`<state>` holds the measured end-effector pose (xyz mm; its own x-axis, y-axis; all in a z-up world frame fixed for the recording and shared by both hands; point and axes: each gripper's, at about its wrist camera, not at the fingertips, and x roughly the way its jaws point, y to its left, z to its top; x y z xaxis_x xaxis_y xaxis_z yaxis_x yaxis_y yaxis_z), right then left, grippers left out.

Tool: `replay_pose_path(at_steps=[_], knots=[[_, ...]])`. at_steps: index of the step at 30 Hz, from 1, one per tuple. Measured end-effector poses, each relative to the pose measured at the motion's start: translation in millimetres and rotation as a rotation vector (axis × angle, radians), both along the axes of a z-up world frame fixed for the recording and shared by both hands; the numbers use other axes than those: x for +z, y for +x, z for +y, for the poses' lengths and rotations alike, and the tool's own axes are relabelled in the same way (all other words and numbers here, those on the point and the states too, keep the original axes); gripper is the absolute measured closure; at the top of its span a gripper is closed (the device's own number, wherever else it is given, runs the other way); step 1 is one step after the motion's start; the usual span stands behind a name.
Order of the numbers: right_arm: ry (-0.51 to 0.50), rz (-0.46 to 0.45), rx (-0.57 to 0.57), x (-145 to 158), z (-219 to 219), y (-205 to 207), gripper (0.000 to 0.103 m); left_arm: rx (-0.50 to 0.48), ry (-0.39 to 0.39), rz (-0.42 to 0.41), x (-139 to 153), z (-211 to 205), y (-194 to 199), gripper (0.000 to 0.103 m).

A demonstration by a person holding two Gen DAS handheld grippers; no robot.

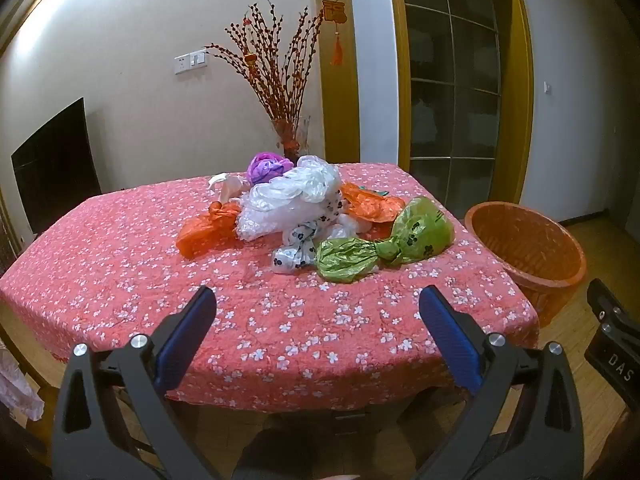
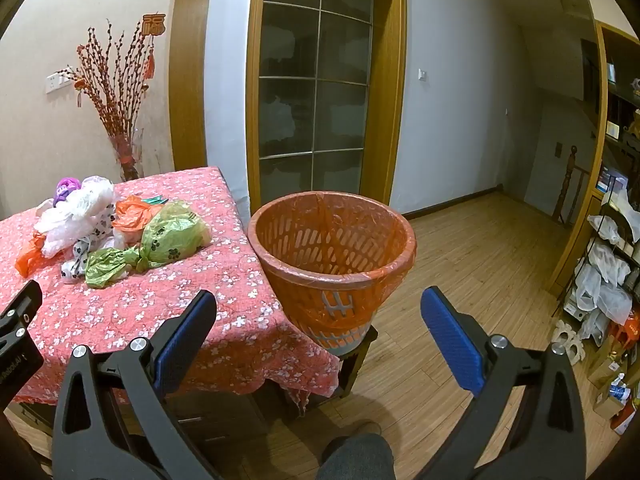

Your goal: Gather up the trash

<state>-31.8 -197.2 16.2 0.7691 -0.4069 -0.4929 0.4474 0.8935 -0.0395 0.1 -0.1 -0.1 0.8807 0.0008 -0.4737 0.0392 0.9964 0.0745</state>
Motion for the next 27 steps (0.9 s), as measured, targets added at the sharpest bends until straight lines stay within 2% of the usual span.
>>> replay_pose_path(at_steps=[27], knots=[[-0.001, 0.0, 0.0, 0.1, 0.8, 0.5, 0.002, 0.0, -0.011, 0.009, -3.7, 0.2, -1.6, 0.004]])
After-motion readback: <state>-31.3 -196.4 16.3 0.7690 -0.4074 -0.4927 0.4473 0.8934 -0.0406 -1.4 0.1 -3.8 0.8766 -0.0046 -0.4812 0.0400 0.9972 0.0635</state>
